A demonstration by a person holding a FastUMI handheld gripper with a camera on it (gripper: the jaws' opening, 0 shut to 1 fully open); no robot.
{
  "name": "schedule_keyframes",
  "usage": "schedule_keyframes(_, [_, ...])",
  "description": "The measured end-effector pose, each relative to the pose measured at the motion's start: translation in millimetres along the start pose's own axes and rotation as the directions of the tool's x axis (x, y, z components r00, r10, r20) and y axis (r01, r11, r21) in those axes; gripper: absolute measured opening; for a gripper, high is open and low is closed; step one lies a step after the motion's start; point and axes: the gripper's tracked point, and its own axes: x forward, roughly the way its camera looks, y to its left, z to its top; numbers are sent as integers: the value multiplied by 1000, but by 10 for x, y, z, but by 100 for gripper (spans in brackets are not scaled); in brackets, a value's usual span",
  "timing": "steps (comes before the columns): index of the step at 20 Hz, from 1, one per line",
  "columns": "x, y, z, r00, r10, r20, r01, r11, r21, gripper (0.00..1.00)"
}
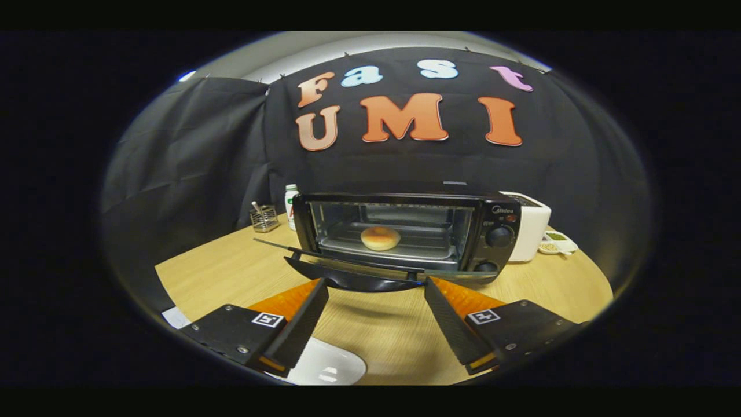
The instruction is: Open the toaster oven, put the food inside, and close the toaster oven door.
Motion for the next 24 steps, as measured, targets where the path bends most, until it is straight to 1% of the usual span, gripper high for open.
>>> schedule_keyframes(4, [149,-65,276,999,-9,49,8,1000,17,100])
schedule_keyframes(8, [343,-156,553,995,-47,91,48,999,-12,100])
schedule_keyframes(9, [464,-149,531,992,-59,108,61,998,-21,100])
schedule_keyframes(11, [585,-187,631,989,-81,128,86,996,-34,100])
schedule_keyframes(13, [697,-121,678,988,-69,136,73,997,-24,100])
schedule_keyframes(14, [737,-117,691,986,-91,136,95,995,-26,100])
schedule_keyframes(16, [723,-227,802,971,-141,192,159,984,-78,100])
schedule_keyframes(20, [693,-49,840,972,-124,199,149,982,-117,100])
schedule_keyframes(24, [378,-2,1053,961,-125,246,156,982,-111,99])
